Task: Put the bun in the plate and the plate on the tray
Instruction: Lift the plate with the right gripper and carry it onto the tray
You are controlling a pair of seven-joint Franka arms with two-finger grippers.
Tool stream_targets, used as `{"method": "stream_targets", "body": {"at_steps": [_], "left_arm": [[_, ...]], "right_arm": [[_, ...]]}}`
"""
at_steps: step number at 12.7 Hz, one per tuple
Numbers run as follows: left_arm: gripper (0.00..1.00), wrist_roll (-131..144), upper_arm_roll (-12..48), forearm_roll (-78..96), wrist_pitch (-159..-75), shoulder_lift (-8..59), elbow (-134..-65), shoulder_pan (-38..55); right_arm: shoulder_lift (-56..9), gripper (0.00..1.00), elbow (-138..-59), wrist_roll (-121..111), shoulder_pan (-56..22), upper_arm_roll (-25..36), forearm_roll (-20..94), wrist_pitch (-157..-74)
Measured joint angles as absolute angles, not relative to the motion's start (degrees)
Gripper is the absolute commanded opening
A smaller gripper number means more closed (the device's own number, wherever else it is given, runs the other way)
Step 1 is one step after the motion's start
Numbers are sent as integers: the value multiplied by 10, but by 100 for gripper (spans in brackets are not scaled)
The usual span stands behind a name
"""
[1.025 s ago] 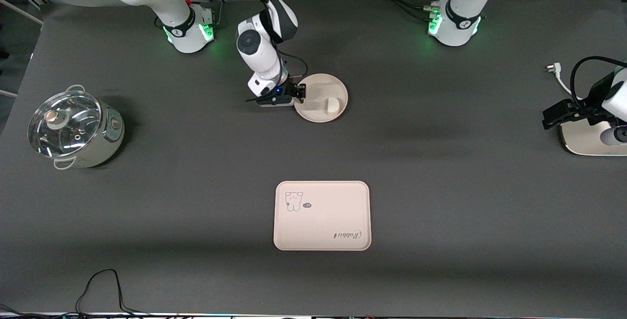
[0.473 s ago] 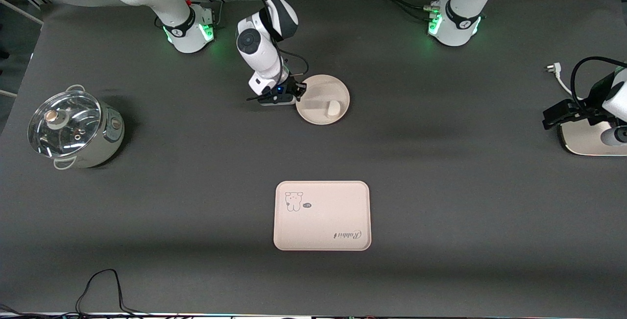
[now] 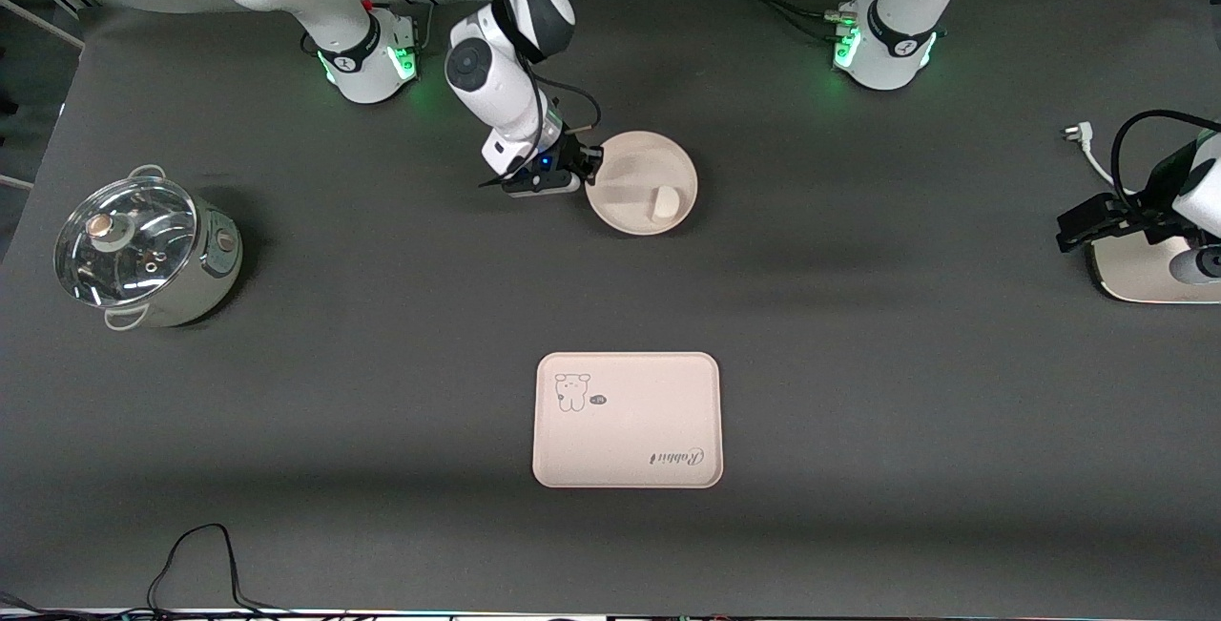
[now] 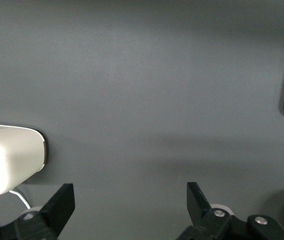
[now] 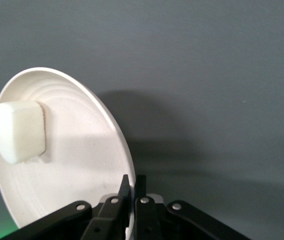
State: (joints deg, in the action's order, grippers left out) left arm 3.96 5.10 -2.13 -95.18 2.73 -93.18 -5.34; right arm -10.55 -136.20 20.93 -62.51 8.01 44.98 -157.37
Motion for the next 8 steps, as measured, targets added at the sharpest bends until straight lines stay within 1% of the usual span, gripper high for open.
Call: {"method": "stream_targets", "body": {"at_steps": [2,4,6,8], "left_arm": [[100,39,51,-21,-952,27,-932,-53],[100,39,51,-21,-952,27,-932,-53],[100,39,52,-21,-952,27,-932,-53],[100,39,52,-21,-952,27,-932,-53]], "right_arm": [[-52,0,-1363,203,-616,81,450,-1540],[-24,0,-1365,201,-613,82,448,-1528],[-27,0,-1365,198,-595,83,417,-1528],[-50,0,-1344,194,-552,84,386,-1514]]}}
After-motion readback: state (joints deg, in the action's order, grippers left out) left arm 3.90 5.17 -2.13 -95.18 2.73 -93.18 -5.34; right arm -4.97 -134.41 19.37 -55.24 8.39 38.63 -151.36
